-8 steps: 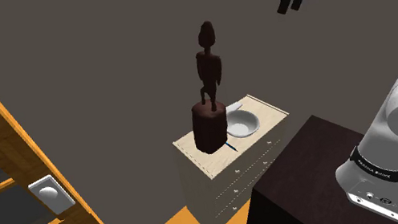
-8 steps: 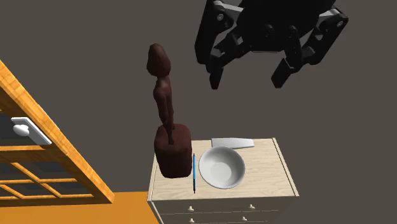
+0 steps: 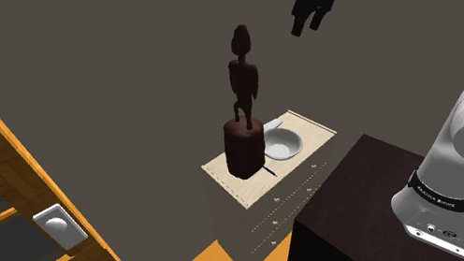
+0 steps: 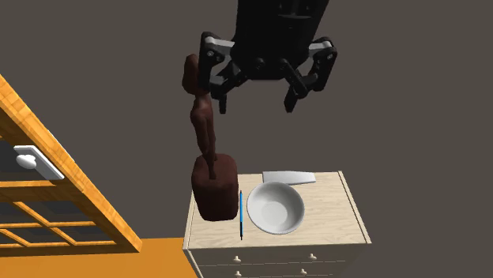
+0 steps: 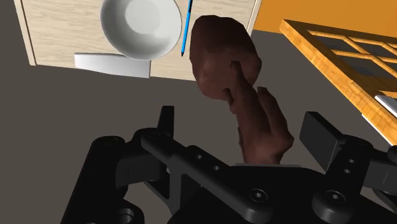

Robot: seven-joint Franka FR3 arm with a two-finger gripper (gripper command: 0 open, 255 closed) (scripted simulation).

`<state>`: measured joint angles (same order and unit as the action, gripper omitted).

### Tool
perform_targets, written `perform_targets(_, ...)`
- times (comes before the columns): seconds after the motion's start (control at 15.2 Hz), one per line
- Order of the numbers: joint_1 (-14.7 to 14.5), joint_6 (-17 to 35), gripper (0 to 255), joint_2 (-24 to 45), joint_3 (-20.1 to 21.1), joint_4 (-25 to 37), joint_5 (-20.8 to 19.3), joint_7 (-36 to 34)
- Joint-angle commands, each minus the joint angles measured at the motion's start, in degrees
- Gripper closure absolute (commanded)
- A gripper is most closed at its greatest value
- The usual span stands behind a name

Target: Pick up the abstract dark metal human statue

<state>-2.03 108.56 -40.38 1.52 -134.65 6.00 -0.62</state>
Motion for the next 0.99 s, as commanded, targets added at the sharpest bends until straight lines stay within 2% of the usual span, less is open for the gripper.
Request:
perform_targets(0.0,-0.4,4.3,0,1.9,1.8,-1.0,0.6,-1.8)
perform_targets(0.59,-0.7,22.4,0,15.6,9.9,0.3,0.1,-10.1)
perform_targets(0.92,-0.7,27.0,0,17.7,10.9,-1.7,-0.2,-11.0)
